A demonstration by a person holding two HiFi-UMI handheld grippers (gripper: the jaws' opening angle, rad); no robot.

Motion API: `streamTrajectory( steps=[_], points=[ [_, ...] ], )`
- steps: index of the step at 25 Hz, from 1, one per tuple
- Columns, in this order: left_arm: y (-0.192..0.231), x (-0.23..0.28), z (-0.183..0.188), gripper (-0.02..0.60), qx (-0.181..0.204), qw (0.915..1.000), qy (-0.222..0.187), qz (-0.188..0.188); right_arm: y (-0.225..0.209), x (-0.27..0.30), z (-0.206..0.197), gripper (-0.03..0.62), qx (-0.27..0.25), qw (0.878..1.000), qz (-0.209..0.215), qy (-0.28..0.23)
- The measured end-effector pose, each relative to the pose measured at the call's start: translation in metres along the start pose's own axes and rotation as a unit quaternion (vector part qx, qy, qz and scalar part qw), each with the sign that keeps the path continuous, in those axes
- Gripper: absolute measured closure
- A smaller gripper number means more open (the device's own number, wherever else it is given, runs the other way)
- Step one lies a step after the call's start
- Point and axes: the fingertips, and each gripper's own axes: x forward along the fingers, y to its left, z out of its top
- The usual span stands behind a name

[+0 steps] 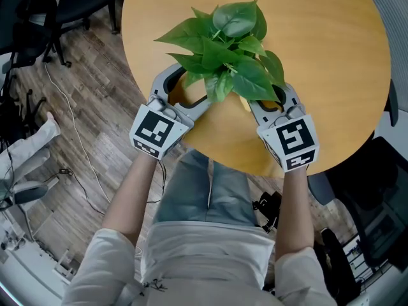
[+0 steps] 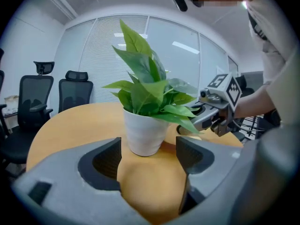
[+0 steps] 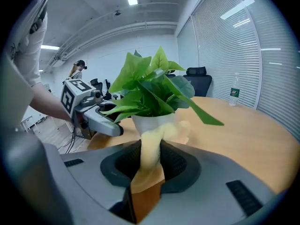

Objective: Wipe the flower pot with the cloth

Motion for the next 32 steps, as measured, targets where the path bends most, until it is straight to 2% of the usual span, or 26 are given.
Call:
streamTrajectory(
  steps=[4,9,14,18,20,25,32],
  points=[
    [0.011,-0.002,0.016,0.211,0.036,0.9963,-0.032,-0.072,-0.001,0.001,0.0,0.499,0.003,1.0,-0.001,0.001],
    [0.013,0.01,0.027,0.149,0.061,0.9885,-0.034,-0.134,-0.002,0.002,-0.001,0.499,0.007,1.0,-0.002,0.006],
    [0.007,0.021,0.037,0.147,0.072,0.9799,-0.044,-0.181,-0.001,0.004,-0.003,0.499,0.01,1.0,0.001,0.01],
    [0.009,0.026,0.038,0.152,0.075,0.9813,-0.034,-0.174,-0.005,0.003,-0.006,0.499,0.014,1.0,-0.004,0.011],
    [0.011,0.026,0.038,0.172,0.073,0.9824,-0.034,-0.169,-0.016,0.0,-0.006,0.499,0.016,1.0,-0.018,0.012],
    [0.011,0.026,0.037,0.175,0.068,0.9833,-0.033,-0.165,-0.045,0.001,0.01,0.499,0.013,0.999,-0.046,0.0],
    [0.011,0.027,0.039,0.176,0.074,0.9845,-0.04,-0.154,-0.043,0.01,0.029,0.499,-0.019,0.999,-0.039,-0.006]
  ],
)
